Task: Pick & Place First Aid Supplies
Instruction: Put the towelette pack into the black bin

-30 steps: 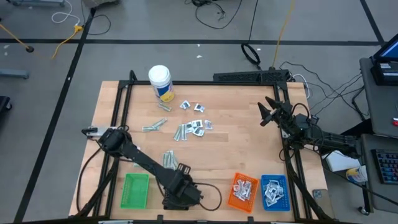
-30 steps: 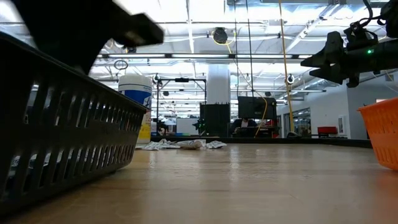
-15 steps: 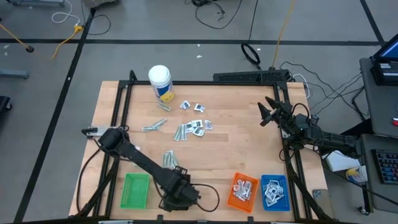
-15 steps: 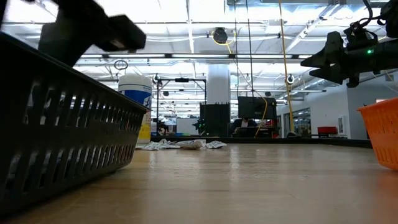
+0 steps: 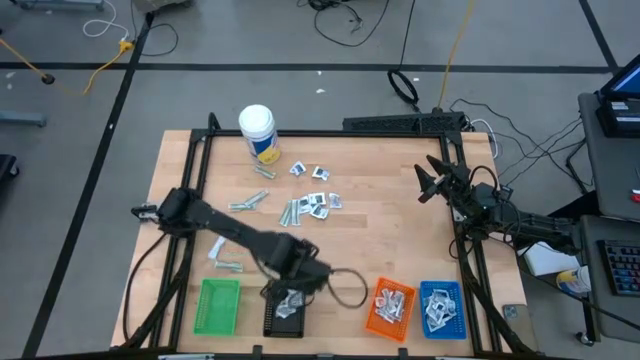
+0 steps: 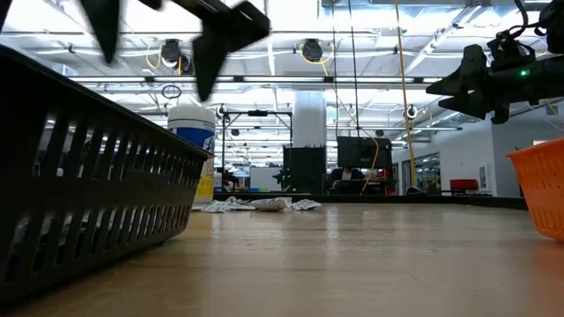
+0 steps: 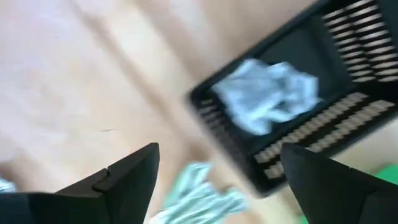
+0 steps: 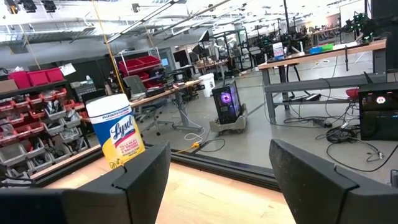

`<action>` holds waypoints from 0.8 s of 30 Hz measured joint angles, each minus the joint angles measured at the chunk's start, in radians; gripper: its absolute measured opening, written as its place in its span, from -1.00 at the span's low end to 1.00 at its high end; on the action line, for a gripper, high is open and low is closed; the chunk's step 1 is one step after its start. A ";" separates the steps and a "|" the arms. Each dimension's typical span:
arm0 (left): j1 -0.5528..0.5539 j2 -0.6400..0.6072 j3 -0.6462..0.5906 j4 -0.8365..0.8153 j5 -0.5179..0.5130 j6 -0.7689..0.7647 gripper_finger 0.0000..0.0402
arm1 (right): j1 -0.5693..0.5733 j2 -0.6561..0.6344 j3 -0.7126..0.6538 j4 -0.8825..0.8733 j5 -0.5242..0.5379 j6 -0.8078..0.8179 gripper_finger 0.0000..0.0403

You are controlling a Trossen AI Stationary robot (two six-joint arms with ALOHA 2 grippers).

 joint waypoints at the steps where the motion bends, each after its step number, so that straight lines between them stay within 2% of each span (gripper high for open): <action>1: 0.018 0.000 0.000 0.000 -0.011 0.026 0.70 | 0.000 0.000 0.000 0.000 0.000 0.000 0.34; 10: 0.232 0.000 0.000 0.041 -0.083 0.201 0.66 | 0.000 0.000 0.000 0.000 0.000 0.000 0.34; 20: 0.508 0.000 0.000 0.172 -0.082 0.221 0.69 | 0.000 0.000 0.000 0.000 0.000 0.000 0.33; 24: 0.583 0.000 0.000 0.198 -0.082 0.220 0.69 | 0.000 0.000 0.000 0.000 0.000 0.000 0.34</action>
